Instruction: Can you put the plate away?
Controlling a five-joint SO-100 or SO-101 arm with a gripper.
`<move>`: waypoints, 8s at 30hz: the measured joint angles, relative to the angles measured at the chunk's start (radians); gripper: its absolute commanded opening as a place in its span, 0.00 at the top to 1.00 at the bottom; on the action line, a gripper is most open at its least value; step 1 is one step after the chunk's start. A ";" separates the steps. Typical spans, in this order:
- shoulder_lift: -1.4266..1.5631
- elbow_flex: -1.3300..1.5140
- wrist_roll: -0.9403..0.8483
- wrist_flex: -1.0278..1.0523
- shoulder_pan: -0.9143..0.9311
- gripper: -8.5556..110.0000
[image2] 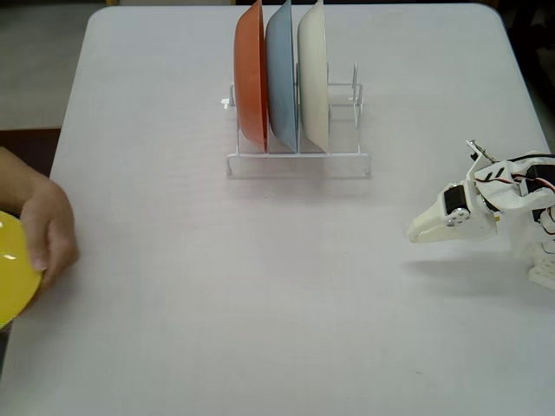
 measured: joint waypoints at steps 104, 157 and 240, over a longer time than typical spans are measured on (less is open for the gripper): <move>0.000 -0.133 0.060 0.115 0.034 0.93; -1.585 -1.439 -0.224 -0.267 -0.140 0.73; -0.672 -1.661 -0.546 0.057 -0.209 0.93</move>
